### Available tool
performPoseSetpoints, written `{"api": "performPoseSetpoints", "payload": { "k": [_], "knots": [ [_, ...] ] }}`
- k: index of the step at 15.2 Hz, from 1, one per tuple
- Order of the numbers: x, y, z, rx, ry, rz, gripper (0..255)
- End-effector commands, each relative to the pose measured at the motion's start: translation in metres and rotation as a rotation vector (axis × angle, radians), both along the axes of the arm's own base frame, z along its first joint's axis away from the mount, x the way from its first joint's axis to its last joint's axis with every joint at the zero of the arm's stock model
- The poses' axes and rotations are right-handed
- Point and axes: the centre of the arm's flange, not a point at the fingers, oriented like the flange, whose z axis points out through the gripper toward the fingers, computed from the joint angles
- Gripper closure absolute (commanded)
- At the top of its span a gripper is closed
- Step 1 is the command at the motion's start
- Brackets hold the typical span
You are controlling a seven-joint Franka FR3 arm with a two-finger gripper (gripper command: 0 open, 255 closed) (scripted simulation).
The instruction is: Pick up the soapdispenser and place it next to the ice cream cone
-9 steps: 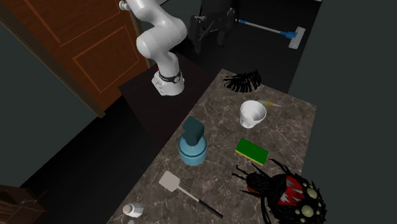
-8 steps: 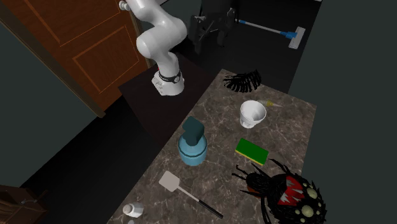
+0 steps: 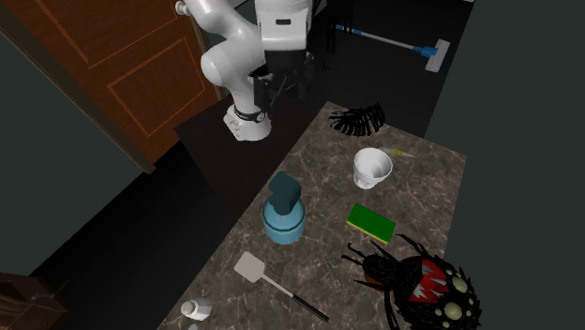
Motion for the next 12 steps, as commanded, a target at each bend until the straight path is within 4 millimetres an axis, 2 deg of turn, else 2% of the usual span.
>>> {"api": "performPoseSetpoints", "payload": {
  "k": [1, 6, 12],
  "knots": [
    [-0.001, -0.022, -0.018, 0.012, -0.033, 0.042, 0],
    [0.006, -0.077, -0.062, 0.044, -0.107, 0.137, 0],
    [0.025, -0.139, -0.116, 0.083, -0.195, 0.251, 0]
  ]
}}
